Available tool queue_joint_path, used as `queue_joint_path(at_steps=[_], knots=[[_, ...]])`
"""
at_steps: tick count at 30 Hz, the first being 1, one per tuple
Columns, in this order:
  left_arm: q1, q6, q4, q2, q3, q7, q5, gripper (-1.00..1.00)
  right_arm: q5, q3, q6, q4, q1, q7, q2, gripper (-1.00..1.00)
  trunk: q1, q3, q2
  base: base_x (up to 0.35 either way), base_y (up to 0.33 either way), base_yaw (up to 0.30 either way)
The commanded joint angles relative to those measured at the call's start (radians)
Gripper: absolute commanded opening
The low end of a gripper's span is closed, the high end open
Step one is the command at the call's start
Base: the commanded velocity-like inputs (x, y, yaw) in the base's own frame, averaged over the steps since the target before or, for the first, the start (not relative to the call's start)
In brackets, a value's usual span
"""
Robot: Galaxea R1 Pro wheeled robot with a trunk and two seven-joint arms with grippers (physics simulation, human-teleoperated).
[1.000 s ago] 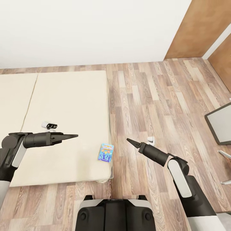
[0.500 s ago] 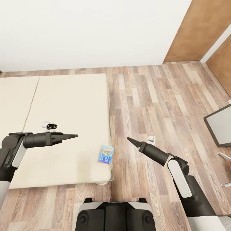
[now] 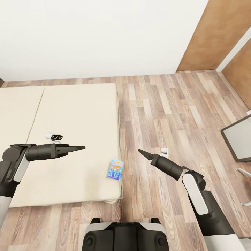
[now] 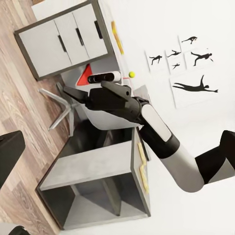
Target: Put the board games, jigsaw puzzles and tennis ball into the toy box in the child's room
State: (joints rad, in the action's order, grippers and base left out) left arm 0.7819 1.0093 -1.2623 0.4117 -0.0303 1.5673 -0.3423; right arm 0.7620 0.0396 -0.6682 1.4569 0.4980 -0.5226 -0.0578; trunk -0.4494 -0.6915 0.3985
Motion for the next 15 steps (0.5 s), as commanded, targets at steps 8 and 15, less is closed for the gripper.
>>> queue_joint_path(at_steps=[8, 15], knots=[[-0.001, 0.011, 0.0, -0.002, 0.0, 0.004, 0.0, 1.0, 0.005, 0.001, -0.004, 0.012, 0.001, 0.002, 0.0, 1.0, -0.001, 0.012, 0.001, 0.0, 0.0, 0.0], [-0.004, 0.01, 0.0, -0.002, 0.001, 0.004, 0.002, 1.0, 0.005, 0.0, -0.004, 0.014, 0.0, 0.002, 0.0, 1.0, -0.001, 0.024, 0.001, 0.0, 0.0, 0.032]])
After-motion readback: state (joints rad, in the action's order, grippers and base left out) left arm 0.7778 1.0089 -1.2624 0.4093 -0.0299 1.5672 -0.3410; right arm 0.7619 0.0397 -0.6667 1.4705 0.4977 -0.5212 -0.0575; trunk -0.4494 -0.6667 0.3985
